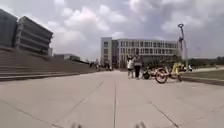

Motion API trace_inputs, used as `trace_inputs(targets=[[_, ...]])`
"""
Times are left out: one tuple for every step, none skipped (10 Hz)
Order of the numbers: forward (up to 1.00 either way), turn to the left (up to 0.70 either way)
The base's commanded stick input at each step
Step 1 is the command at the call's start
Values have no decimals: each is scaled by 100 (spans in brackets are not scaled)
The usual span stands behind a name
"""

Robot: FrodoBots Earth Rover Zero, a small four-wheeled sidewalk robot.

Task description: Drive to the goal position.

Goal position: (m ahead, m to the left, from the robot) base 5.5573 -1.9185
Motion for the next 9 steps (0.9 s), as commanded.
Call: trace_inputs(targets=[[70,0],[70,0],[70,0],[70,0],[70,0],[70,0],[70,0],[70,0],[70,0]])
